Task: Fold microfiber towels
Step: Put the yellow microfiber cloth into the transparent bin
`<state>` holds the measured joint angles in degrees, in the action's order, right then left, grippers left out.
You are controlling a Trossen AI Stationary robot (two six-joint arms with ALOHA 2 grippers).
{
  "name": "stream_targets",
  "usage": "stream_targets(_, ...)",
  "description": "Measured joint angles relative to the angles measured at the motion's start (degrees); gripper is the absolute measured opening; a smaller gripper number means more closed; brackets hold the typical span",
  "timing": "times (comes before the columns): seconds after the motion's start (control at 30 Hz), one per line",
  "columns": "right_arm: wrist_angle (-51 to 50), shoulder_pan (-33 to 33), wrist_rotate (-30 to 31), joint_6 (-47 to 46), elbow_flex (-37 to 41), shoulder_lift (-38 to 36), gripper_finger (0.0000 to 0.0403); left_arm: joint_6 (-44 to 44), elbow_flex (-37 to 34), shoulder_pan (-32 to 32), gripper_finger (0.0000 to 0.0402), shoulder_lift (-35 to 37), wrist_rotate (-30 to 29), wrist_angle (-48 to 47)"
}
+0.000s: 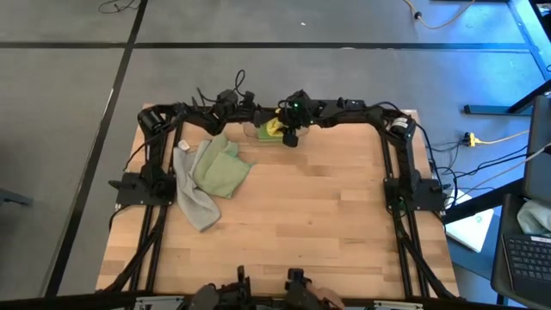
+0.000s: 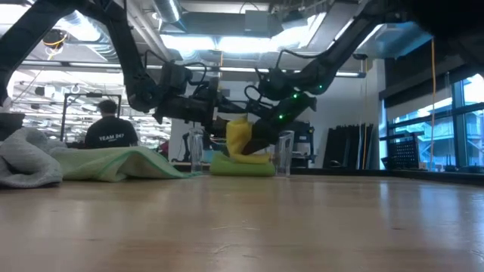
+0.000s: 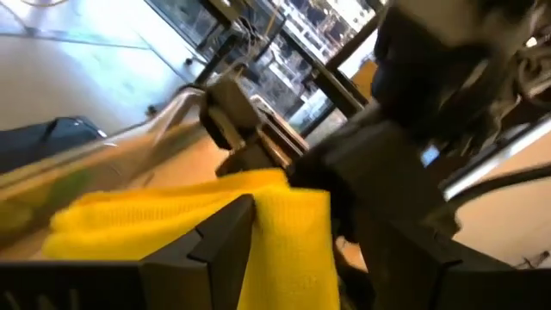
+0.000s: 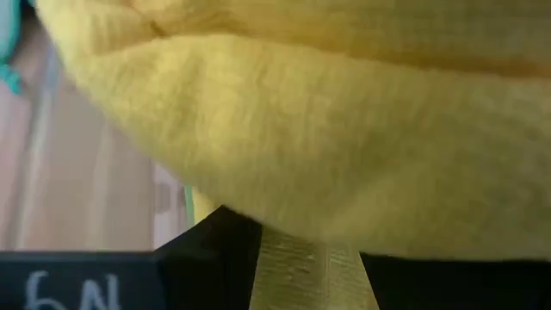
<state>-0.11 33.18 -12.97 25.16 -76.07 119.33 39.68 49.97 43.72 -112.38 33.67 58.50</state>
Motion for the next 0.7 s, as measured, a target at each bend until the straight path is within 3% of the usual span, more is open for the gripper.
stream_targets(0.23, 0.15, 0.25, -0.62, 0.32, -0.02, 1.01, 0.0177, 2.42, 0.03, 2.03, 0.0197, 0.03, 0.58, 7.58)
stream_targets(0.5, -0.01, 0.25, -0.41, 0.31, -0.02, 0.97, 0.0177, 9.56, 0.03, 1.89, 0.0197, 0.03, 5.79, 31.1)
stream_targets(0.7, -1.22, 0.29, 2.75, 0.64, 0.26, -2.07, 0.0177, 10.78, 0.25, 1.41, 0.0197, 3.36, 10.34, 31.1)
